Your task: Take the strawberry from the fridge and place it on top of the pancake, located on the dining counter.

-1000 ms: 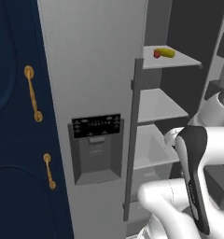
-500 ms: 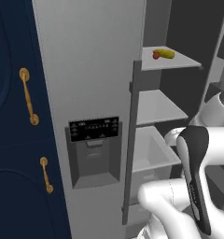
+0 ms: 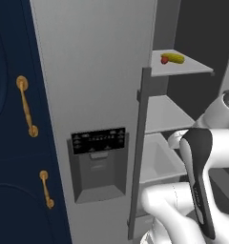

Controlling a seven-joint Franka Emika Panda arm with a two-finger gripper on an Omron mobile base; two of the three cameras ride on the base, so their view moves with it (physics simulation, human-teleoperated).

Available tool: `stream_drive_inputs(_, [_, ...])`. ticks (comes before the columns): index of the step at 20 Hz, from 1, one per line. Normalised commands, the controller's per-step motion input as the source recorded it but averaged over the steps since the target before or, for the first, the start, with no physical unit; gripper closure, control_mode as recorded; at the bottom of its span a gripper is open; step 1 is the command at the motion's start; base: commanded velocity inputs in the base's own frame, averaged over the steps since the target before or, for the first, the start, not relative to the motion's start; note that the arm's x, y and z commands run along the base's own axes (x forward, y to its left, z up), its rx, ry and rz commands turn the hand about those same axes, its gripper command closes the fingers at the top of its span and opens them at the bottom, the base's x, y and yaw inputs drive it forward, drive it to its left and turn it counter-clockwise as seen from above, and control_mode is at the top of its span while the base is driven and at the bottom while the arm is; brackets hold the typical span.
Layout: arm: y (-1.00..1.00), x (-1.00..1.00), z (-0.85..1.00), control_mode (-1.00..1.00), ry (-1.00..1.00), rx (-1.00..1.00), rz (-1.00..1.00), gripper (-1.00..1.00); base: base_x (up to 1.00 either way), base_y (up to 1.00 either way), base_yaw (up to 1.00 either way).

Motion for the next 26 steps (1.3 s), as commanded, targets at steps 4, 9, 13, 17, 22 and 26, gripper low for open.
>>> stream_drive_inputs(4, [0.0,0.0,0.0,1.0,0.0,0.0,0.0,-1.0,0.0,-0.38,-0.05])
stream_drive_inputs(9, [0.0,0.0,0.0,1.0,0.0,0.0,0.0,-1.0,0.09,-0.34,-0.06])
stream_drive_inputs(13, [0.0,0.0,0.0,1.0,0.0,0.0,0.0,-1.0,0.15,-0.25,-0.05])
stream_drive_inputs(17, [0.0,0.0,0.0,1.0,0.0,0.0,0.0,-1.0,0.06,-0.02,-0.02])
stream_drive_inputs(22, [0.0,0.0,0.0,1.0,0.0,0.0,0.0,-1.0,0.05,0.01,0.0])
stream_drive_inputs(26, [0.0,0.0,0.0,1.0,0.0,0.0,0.0,-1.0,0.0,0.0,0.0])
